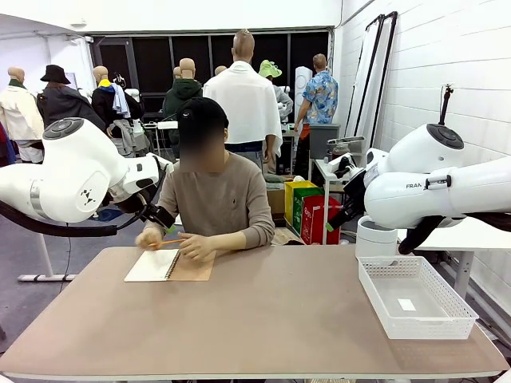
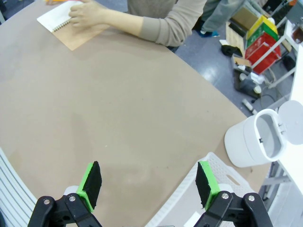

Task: Sort the paper based on its condition.
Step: If a person hands you a paper, place it in the Organizing basket , and if it's crumpled, put it in the Trash can.

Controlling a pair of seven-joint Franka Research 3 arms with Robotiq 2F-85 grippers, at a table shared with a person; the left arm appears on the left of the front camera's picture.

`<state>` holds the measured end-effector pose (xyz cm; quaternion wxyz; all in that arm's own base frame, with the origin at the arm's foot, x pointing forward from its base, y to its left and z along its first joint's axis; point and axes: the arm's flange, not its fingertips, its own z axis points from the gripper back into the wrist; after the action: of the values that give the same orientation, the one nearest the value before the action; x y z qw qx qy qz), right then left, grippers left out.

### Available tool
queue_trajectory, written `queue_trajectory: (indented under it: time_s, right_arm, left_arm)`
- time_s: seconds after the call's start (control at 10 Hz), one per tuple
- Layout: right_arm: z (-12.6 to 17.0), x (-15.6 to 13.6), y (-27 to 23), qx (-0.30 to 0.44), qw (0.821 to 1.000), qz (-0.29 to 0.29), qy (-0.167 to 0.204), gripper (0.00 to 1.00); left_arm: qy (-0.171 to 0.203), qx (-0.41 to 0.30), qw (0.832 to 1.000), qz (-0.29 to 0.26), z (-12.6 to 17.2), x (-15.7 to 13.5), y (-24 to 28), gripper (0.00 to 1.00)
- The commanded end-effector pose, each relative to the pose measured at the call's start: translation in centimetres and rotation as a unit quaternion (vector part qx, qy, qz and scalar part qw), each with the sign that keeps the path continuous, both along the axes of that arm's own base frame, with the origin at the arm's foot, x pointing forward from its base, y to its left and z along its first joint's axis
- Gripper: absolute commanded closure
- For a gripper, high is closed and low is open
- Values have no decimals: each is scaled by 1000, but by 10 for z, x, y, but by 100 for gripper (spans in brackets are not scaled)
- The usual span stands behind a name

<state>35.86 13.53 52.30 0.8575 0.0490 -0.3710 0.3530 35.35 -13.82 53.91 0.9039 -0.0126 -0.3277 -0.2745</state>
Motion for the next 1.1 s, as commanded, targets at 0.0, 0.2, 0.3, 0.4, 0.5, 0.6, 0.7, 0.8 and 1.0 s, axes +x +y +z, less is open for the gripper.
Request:
queue_trajectory:
  time_s: [0.0, 0.2, 0.3, 0.4, 0.5, 0.6, 0.7, 0.8, 1.0]
  right_arm:
    - [0, 0, 0, 0, 1000, 0, 0, 0]
    - [0, 0, 0, 0, 1000, 0, 0, 0]
    - [0, 0, 0, 0, 1000, 0, 0, 0]
    - [0, 0, 0, 0, 1000, 0, 0, 0]
    - [0, 0, 0, 0, 1000, 0, 0, 0]
    - [0, 0, 0, 0, 1000, 0, 0, 0]
    - [0, 0, 0, 0, 1000, 0, 0, 0]
    - [0, 0, 0, 0, 1000, 0, 0, 0]
    - [0, 0, 0, 0, 1000, 0, 0, 0]
  left_arm:
    - [0, 0, 1000, 0, 0, 0, 1, 0]
    - [0, 0, 1000, 0, 0, 0, 1, 0]
    - [0, 0, 1000, 0, 0, 0, 1, 0]
    - [0, 0, 1000, 0, 0, 0, 1, 0]
    - [0, 0, 1000, 0, 0, 0, 1, 0]
    - [0, 0, 1000, 0, 0, 0, 1, 0]
    - [0, 0, 1000, 0, 0, 0, 1, 0]
    - [0, 0, 1000, 0, 0, 0, 1, 0]
    - [0, 0, 1000, 0, 0, 0, 1, 0]
